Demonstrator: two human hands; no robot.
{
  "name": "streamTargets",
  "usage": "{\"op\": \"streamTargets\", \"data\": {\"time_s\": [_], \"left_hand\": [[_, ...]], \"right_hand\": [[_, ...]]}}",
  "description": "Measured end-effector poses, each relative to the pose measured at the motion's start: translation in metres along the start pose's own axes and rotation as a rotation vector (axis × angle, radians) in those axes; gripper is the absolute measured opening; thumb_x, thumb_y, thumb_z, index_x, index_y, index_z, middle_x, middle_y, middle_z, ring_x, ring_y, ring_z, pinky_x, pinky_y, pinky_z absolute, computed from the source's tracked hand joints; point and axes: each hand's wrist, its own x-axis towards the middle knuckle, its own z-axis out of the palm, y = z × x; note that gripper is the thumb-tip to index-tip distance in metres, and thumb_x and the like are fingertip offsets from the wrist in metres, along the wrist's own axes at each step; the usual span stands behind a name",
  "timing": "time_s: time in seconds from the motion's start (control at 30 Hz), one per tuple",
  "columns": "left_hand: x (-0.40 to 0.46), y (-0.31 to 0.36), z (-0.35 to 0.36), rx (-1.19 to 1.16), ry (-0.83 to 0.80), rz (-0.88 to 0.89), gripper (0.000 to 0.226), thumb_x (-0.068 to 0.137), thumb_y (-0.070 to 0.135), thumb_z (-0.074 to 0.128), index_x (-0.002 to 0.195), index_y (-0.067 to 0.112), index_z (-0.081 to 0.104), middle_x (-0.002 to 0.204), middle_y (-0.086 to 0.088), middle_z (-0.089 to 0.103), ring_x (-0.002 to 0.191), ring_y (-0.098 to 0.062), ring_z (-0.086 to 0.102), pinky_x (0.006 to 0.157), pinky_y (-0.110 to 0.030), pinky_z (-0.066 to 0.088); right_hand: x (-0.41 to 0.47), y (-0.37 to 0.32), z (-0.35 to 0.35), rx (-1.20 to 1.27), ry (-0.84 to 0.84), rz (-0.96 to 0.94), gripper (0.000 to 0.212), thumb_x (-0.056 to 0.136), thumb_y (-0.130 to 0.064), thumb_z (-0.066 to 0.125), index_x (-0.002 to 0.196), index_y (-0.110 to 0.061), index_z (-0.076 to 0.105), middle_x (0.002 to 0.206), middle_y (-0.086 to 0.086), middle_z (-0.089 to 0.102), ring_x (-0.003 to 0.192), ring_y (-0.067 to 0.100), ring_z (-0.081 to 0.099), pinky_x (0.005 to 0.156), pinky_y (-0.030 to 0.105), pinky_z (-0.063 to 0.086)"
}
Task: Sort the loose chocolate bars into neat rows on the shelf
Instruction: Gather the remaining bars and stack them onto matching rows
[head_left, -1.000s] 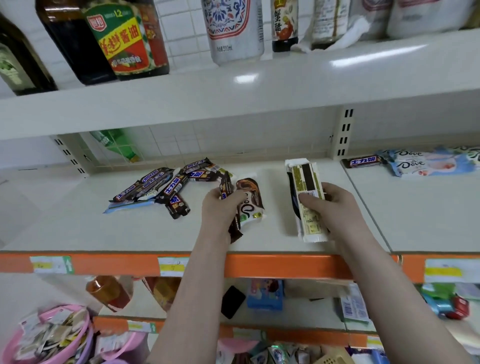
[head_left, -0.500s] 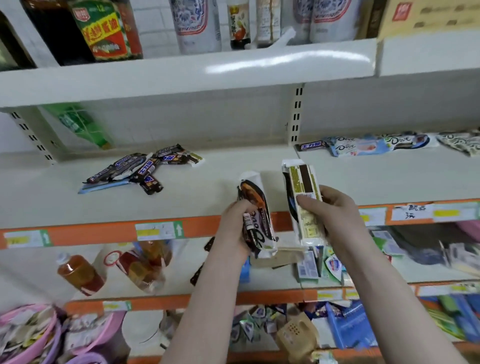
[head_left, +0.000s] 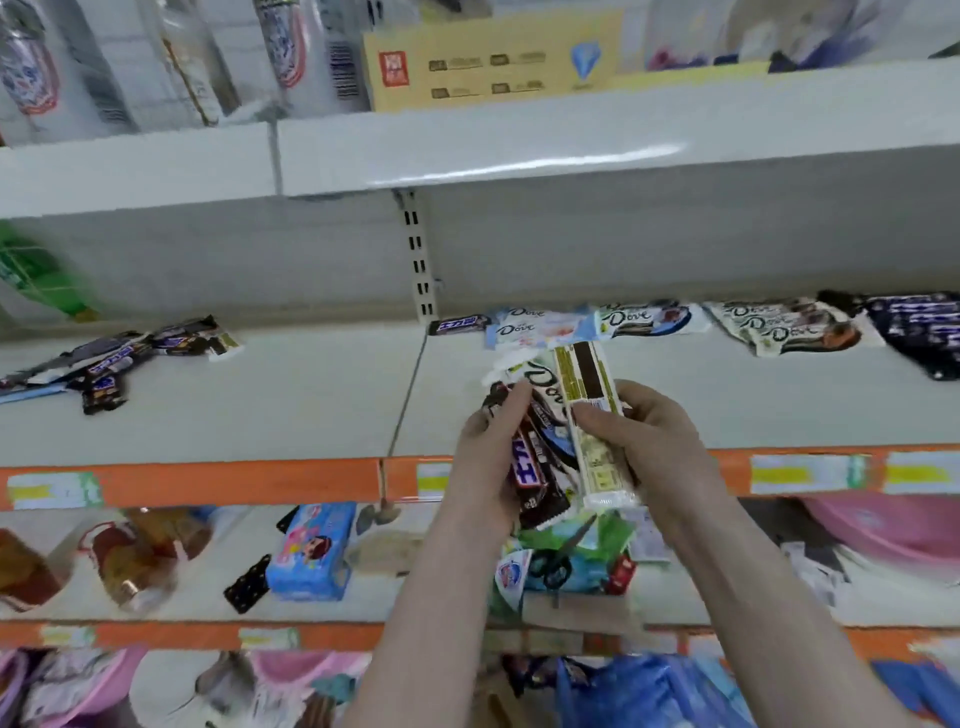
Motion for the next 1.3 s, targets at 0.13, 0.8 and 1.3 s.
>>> {"op": "streamTargets", "data": {"time_s": [0.13,0.8,1.3], "left_hand": [[-0.001,-0.036,0.070,0.056,0.003,0.024,0.047,0.076,0.023,0.073,0.117,0.003,0.059,0.101,-0.015,0.072,0.089,-0.029,0.070,0.064,-0.032,0.057],[0.020,-0.039,0.128,0.044,0.018,-0.016,0.012,0.082,0.019,0.061,0.083,0.009,0.067,0.071,-0.008,0.072,0.057,-0.020,0.068,0.047,-0.021,0.051],[0.026,-0.038,0.140,-0.002,0.111,0.001,0.011,0.083,0.019,0.063,0.079,0.009,0.066,0.067,-0.008,0.072,0.054,-0.020,0.068,0.047,-0.023,0.053]], "right_hand": [[0.015,-0.011,-0.078,-0.019,0.033,0.047,0.014,0.077,-0.011,0.070,0.089,-0.017,0.070,0.090,0.018,0.072,0.084,0.038,0.068,0.081,0.053,0.054],[0.057,-0.047,-0.184,-0.052,-0.149,0.194,0.020,0.096,-0.019,0.046,0.112,-0.020,0.058,0.090,0.020,0.071,0.077,0.031,0.067,0.072,0.039,0.055],[0.080,-0.056,-0.227,-0.614,-0.227,0.061,0.046,0.077,-0.017,0.071,0.119,-0.026,0.055,0.099,-0.009,0.057,0.088,0.010,0.054,0.068,0.022,0.038]]}}
